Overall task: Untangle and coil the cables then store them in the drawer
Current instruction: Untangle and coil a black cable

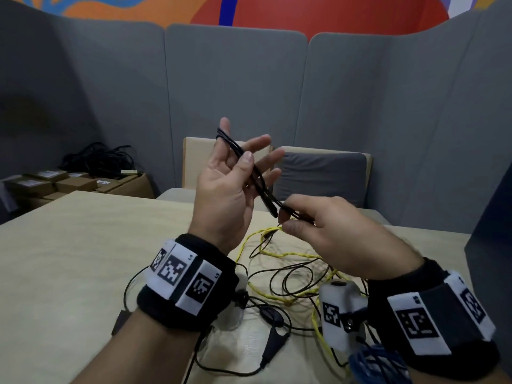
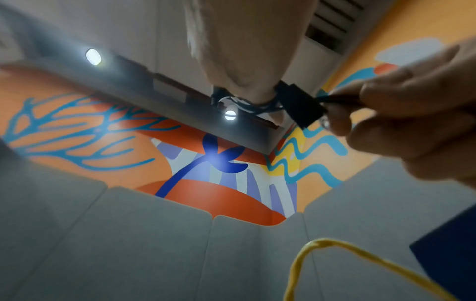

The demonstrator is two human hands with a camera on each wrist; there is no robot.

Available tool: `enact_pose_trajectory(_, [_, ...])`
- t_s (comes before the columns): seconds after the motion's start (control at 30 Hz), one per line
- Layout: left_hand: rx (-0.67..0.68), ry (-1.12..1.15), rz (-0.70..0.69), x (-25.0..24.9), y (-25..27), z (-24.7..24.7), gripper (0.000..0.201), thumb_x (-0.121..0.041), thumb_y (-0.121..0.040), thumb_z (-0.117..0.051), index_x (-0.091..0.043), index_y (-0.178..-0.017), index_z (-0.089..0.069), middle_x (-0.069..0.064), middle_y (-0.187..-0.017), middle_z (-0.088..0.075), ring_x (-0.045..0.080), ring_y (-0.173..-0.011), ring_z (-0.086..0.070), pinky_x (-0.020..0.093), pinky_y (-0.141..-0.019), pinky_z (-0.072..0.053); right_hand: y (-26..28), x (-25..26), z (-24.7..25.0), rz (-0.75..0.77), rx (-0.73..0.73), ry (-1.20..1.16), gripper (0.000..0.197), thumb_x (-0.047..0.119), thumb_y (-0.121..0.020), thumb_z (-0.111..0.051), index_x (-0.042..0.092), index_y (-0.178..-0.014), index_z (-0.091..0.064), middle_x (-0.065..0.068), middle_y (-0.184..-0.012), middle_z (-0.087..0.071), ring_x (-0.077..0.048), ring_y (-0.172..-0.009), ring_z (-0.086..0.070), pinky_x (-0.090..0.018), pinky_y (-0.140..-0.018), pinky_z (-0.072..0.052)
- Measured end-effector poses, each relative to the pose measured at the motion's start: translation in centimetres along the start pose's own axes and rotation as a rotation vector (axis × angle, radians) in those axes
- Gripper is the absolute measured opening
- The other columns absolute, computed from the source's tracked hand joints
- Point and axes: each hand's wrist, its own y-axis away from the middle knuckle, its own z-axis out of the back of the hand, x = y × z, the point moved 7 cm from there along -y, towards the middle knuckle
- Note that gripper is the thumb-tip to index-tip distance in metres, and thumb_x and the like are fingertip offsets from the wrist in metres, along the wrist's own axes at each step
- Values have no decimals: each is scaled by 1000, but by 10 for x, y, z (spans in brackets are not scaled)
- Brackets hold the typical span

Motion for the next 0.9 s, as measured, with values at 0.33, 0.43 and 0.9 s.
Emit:
enact_pose_trajectory(0.33, [310, -718, 81, 21, 14, -21, 63, 5, -98, -40, -33, -147, -27, 11, -101, -66, 23, -82, -68, 29, -83, -56, 12, 7, 38, 81, -179, 52, 10, 29, -90, -66, 26, -81, -66, 8, -68, -62, -9, -64, -55, -31, -61, -45])
enact_pose_trajectory(0.43, [414, -825, 190, 30, 19, -24, 56, -1, -100, -42, -32, -146, -33, 5, -88, -66, 13, -53, -53, 26, -53, -51, 21, 10, 61, 146, -367, 27, 15, 20, -88, -68, 25, -74, -64, 10, -62, -59, -2, -63, -52, -14, -56, -37])
enact_pose_trajectory(0.9, [617, -381, 418, 33, 37, -37, 36, -25, -96, -37, -12, -121, -60, 8, -61, -59, 8, -38, -32, 19, -38, -18, 28, -2, 80, 144, -762, -55, 29, 40, -92, -63, 16, -77, -56, 11, -62, -46, -1, -58, -44, -12, -52, -31])
